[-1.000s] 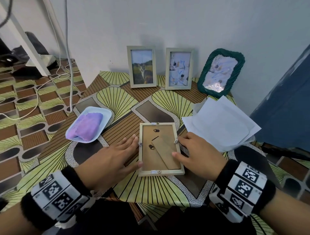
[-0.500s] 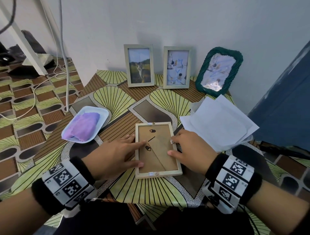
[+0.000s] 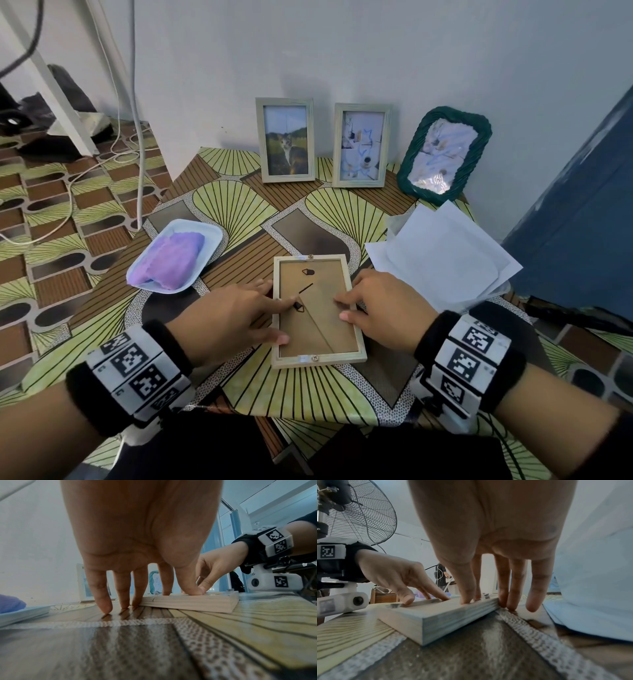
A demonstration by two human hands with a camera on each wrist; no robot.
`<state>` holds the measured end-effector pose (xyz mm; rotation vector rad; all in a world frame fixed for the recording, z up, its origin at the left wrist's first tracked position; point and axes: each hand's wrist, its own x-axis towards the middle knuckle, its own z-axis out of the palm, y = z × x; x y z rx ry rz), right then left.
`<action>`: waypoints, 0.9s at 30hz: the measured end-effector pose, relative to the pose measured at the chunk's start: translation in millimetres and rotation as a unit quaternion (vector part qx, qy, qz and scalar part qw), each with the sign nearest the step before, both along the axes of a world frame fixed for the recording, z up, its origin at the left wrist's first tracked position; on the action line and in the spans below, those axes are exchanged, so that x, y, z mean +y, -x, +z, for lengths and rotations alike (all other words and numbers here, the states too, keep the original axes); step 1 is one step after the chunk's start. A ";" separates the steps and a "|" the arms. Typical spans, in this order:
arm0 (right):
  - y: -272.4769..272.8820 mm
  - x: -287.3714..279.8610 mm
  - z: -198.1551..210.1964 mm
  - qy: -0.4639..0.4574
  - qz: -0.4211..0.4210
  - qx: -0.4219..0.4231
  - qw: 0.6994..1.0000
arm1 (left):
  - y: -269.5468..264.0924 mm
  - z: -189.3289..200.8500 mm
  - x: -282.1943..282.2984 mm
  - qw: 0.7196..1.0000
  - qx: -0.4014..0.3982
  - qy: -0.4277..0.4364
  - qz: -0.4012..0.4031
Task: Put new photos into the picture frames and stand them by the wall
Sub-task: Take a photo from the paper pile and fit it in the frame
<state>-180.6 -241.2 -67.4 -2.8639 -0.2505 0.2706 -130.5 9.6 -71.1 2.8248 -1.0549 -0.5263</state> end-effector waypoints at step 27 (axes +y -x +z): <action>4.6 -4.8 -1.9 0.095 0.006 0.031 0.995 | 26.8 6.7 62.0 0.995 -0.037 -0.069 -0.057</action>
